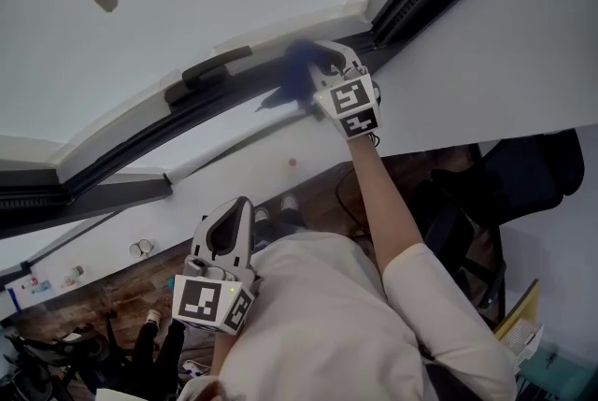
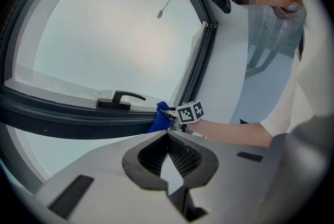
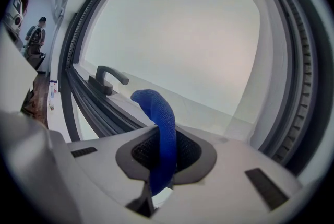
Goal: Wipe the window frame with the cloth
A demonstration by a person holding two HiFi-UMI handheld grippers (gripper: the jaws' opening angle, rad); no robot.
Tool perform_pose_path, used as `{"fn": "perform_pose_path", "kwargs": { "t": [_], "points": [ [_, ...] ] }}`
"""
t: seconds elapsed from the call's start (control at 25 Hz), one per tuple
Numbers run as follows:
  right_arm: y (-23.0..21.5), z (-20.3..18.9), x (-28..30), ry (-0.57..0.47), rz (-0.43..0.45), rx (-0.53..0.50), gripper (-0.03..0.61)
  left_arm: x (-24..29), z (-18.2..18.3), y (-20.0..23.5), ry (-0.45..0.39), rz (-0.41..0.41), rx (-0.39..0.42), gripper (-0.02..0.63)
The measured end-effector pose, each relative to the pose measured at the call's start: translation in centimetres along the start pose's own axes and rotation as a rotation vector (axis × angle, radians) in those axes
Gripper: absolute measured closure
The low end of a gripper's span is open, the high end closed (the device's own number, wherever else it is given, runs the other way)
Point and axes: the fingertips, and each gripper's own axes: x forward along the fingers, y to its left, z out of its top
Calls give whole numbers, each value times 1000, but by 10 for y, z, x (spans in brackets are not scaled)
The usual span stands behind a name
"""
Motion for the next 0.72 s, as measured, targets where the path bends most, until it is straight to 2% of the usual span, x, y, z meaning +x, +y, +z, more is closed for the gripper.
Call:
{"fn": "perform_pose_path", "kwargs": {
  "t": [0.36, 0.72],
  "points": [
    [-25, -13, -4, 10, -40, 3, 534, 15, 0, -6, 12, -26, 6, 606],
    [-40, -17, -8, -25, -59, 61, 534, 16, 6, -3, -3, 1, 15, 606]
  ]
}}
